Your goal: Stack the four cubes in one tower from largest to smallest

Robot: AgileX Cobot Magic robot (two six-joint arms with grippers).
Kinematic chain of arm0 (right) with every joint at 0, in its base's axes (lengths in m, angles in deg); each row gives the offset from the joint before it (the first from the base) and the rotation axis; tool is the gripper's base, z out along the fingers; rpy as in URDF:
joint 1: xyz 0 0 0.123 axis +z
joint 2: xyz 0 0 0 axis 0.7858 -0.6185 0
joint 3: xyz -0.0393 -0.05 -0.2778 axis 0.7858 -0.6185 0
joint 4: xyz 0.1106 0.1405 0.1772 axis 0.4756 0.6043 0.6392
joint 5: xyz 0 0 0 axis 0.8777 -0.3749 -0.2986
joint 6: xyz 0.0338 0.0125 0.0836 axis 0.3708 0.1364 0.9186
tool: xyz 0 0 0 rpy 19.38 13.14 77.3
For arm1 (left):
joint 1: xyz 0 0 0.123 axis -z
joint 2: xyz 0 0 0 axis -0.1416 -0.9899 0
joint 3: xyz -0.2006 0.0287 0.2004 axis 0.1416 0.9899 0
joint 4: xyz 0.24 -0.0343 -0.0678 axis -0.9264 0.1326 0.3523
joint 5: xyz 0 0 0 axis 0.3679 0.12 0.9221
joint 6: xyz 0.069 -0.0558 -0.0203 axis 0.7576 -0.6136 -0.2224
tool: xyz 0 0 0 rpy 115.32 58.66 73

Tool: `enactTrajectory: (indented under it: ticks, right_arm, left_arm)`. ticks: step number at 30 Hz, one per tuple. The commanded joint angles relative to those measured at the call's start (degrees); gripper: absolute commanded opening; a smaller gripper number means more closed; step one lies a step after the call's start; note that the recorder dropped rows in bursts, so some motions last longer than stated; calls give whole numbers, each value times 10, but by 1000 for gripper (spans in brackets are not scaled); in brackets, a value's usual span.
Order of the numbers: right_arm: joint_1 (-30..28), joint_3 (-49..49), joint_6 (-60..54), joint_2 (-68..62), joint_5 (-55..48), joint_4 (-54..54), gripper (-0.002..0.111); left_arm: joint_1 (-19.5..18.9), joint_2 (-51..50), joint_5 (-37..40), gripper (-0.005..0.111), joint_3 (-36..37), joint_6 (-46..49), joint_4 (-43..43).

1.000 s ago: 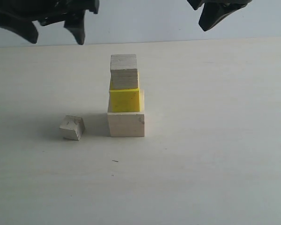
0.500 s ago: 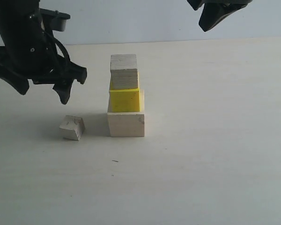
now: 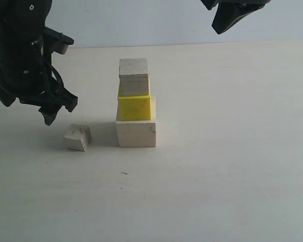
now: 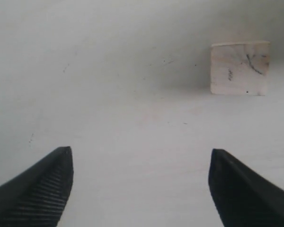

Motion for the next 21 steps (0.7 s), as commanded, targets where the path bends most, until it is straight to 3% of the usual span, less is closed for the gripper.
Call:
enactTrajectory:
  ticks: [1, 10, 21]
  right_arm:
    - [-3, -4, -9, 3, 2, 6, 0]
    - [-3, -4, -15, 3, 0, 19, 0]
    - [-3, -4, -25, 3, 0, 43, 0]
  left_arm:
    - [-5, 3, -1, 75, 3, 2, -2]
    - [-40, 6, -1, 75, 3, 5, -16]
    - [-41, -6, -11, 75, 3, -7, 22]
